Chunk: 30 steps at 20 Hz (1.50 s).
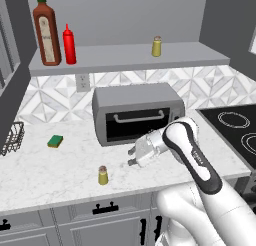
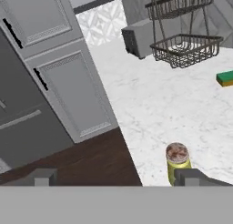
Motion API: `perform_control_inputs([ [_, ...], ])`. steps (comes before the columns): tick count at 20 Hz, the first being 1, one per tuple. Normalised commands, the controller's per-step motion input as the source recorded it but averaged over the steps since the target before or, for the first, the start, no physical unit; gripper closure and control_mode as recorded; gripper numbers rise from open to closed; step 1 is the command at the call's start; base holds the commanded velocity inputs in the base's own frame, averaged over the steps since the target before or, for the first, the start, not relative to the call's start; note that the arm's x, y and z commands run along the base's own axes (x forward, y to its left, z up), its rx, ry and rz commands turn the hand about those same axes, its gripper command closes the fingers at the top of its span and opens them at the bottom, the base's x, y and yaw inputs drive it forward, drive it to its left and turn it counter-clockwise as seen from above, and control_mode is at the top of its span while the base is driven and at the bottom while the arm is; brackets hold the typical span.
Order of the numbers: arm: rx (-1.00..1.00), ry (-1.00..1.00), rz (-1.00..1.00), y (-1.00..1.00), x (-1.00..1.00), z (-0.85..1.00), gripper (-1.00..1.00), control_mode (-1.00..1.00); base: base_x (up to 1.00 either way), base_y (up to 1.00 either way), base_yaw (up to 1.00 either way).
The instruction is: Put the shaker and condiment bottle from the counter next to their counterparts in the cabinet.
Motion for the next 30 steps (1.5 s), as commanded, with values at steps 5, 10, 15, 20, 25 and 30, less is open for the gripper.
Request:
perform_control_inputs([
  [5, -0.01, -0.27, 0.14, 0.00, 0.02, -0.35, -1.00, -1.00, 0.00, 0.00, 0.00],
  [10, 0.00, -0.14, 0.01, 0.00, 0.00, -0.03, -1.00, -1.00, 0.00, 0.00, 0.00],
  [15, 0.00, -0.10, 0.00, 0.09, 0.00, -0.34, -1.00, -1.00, 0.00, 0.00, 0.00],
  [20, 0.00, -0.08, 0.00, 0.06, 0.01, -0.39, -1.00, -1.00, 0.00, 0.00, 0.00],
  [25, 0.00, -0.07, 0.00, 0.00, 0.02, -0.44, -1.00, -1.00, 0.00, 0.00, 0.00],
  [30, 0.00, -0.03, 0.00, 0.01, 0.02, -0.37, -1.00, -1.00, 0.00, 0.00, 0.00],
])
